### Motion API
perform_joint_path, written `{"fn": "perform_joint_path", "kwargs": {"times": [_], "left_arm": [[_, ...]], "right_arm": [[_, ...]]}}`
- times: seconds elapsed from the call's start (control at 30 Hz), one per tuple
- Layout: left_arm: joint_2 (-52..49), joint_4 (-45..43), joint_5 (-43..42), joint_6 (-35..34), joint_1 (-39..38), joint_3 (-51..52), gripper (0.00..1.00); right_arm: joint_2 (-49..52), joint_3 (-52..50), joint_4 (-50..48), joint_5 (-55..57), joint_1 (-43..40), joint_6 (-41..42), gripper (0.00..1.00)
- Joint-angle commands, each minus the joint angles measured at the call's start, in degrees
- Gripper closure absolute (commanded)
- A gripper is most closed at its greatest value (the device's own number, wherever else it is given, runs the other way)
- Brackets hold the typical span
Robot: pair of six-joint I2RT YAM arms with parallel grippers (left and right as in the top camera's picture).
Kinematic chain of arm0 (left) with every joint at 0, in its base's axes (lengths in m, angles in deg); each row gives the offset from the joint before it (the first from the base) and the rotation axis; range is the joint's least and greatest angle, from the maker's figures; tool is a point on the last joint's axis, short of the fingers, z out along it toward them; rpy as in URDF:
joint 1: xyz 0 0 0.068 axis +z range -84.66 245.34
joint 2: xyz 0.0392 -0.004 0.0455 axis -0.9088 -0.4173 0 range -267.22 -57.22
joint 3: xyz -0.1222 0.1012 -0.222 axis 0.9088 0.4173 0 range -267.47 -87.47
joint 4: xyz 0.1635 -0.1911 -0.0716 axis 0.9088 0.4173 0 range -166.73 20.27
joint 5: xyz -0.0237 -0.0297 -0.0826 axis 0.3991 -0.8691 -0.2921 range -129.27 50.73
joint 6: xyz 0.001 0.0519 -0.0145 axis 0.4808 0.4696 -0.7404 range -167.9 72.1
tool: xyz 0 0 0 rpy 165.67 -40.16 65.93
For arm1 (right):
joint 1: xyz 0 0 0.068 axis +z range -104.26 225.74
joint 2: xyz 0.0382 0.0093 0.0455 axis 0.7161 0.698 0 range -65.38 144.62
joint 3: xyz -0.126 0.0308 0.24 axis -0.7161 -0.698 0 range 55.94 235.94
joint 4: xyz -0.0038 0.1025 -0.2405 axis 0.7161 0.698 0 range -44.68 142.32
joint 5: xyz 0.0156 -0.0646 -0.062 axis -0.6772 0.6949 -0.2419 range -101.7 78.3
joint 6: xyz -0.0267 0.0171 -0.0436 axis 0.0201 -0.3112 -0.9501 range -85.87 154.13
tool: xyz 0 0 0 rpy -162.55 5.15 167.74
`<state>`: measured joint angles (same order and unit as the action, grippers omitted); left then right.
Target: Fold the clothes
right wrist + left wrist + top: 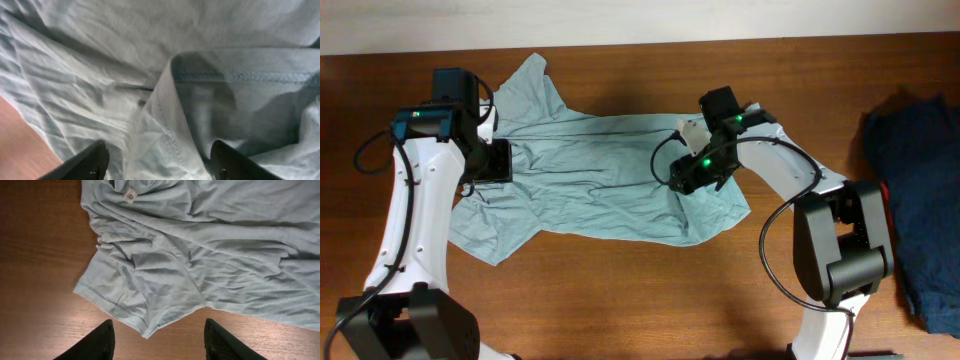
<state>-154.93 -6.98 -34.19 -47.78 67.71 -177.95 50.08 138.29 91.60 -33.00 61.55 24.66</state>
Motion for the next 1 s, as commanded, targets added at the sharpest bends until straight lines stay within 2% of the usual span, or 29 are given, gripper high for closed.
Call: {"fn": "perform_joint_path", "kwargs": {"times": [0.0, 0.07, 0.1, 0.13, 0.17, 0.33, 0.4, 0.5, 0.67, 0.77, 0.87, 0.97], "left_arm": [[1.4, -0.2, -0.4, -0.6, 0.4, 0.4, 0.43], [1.4, -0.3, -0.4, -0.6, 0.4, 0.4, 0.43], [1.4, -0.4, -0.3, -0.5, 0.4, 0.4, 0.43], [1.4, -0.4, -0.4, -0.6, 0.4, 0.4, 0.43], [1.4, -0.4, -0.4, -0.5, 0.4, 0.4, 0.43], [1.4, -0.9, -0.3, -0.5, 0.4, 0.4, 0.43], [1.4, -1.2, -0.3, -0.5, 0.4, 0.4, 0.43], [1.4, -2.1, -0.3, -0.5, 0.4, 0.4, 0.42], [1.4, -2.9, -0.3, -0.5, 0.4, 0.4, 0.39], [1.4, -2.4, -0.3, -0.5, 0.4, 0.4, 0.38], [1.4, -1.4, -0.3, -0.5, 0.4, 0.4, 0.37], [1.4, 0.0, -1.5, -0.5, 0.4, 0.4, 0.34]], "right_arm": [[0.3, -1.7, 0.9, 0.9, 0.4, -0.6, 0.52], [0.3, -2.0, 2.3, 0.3, 0.4, 0.2, 0.71], [0.3, -2.0, 2.6, 0.3, 0.4, 0.6, 0.75], [-0.1, -1.6, 4.2, 0.3, 0.2, 1.2, 0.89], [-0.9, -1.3, 5.4, 1.4, -0.1, 2.9, 0.95], [-6.8, 1.0, 11.8, 9.3, -1.9, 10.0, 0.96], [-11.4, 1.9, 18.6, 15.0, -2.8, 13.8, 0.96], [-15.2, 1.9, 26.5, 16.0, -3.3, 17.2, 0.96], [-15.0, 1.6, 38.0, 16.0, -3.1, 27.1, 0.96], [-15.0, 1.4, 41.3, 16.6, -3.1, 29.3, 0.96], [-15.0, 1.4, 45.7, 23.5, -3.1, 31.7, 0.96], [-15.0, 1.4, 45.5, 27.8, -3.1, 33.9, 0.96]]}}
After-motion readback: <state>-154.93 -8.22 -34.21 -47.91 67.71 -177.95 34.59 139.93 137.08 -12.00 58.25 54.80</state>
